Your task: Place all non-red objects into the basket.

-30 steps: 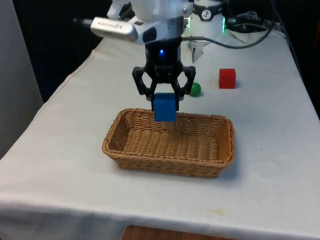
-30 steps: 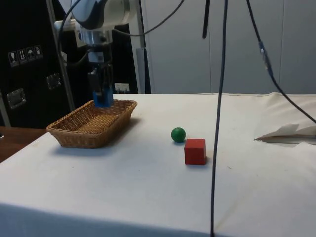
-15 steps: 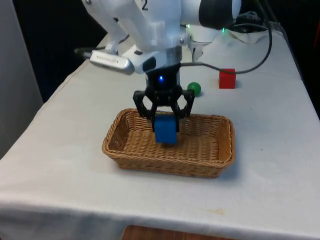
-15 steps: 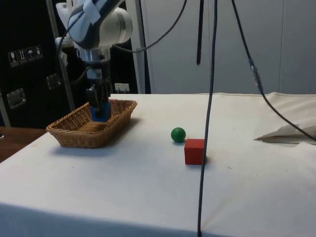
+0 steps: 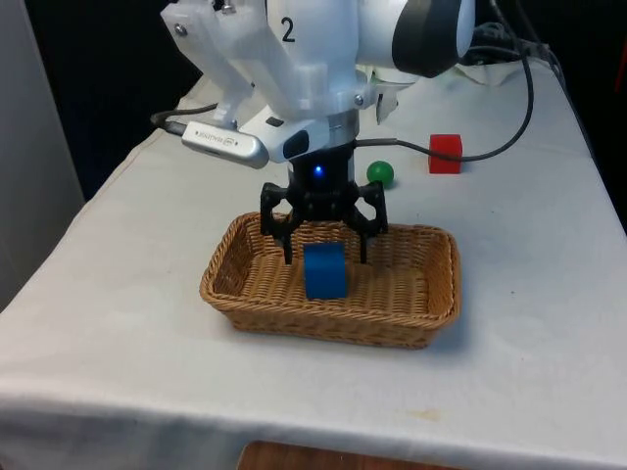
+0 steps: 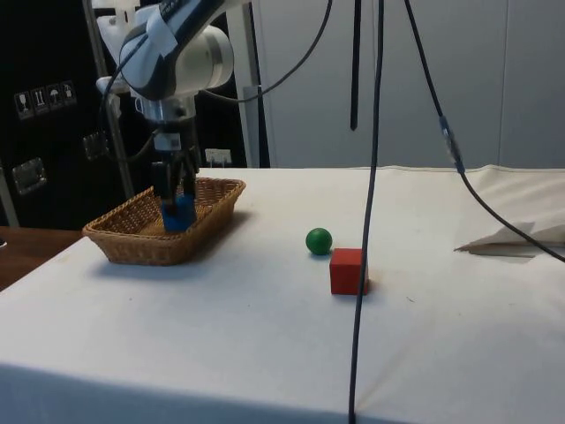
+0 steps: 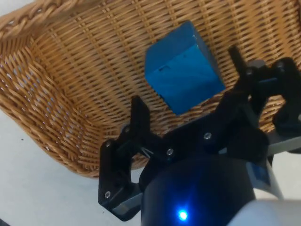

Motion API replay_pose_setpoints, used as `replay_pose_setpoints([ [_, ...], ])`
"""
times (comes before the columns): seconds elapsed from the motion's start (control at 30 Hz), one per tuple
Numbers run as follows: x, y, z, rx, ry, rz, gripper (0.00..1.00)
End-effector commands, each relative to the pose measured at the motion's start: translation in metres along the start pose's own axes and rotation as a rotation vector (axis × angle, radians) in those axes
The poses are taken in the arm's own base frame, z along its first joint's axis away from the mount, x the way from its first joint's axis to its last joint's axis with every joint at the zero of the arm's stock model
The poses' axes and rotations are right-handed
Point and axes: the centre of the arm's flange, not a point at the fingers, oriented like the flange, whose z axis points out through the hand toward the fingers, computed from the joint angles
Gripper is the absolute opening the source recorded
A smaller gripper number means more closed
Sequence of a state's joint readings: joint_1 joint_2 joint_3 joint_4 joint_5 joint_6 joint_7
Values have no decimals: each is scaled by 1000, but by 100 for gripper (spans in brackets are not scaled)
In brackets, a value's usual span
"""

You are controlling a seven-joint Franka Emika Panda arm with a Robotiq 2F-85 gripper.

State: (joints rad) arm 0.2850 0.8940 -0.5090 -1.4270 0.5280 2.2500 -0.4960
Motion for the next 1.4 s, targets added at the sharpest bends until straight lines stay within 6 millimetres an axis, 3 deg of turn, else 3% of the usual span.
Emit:
replay_pose_setpoints([
  [0.0, 1, -1, 1, 6, -1, 1, 97],
  [0.23, 1, 0, 0, 5, -1, 1, 100],
  [0.4, -1, 7, -24, 3, -4, 3, 100],
  [0.47, 1, 7, -20, 6, -5, 5, 100],
  [0.73, -8, 13, -59, 14, -12, 2, 100],
  [0.77, -6, 13, -53, 18, -11, 4, 100],
  [0.97, -19, 14, -82, 22, -17, -4, 100],
  [1.0, -16, 15, -77, 27, -18, -1, 100],
  [1.1, -28, 15, -93, 26, -17, -7, 100],
  [1.37, -41, 13, -104, 35, -16, -11, 100],
])
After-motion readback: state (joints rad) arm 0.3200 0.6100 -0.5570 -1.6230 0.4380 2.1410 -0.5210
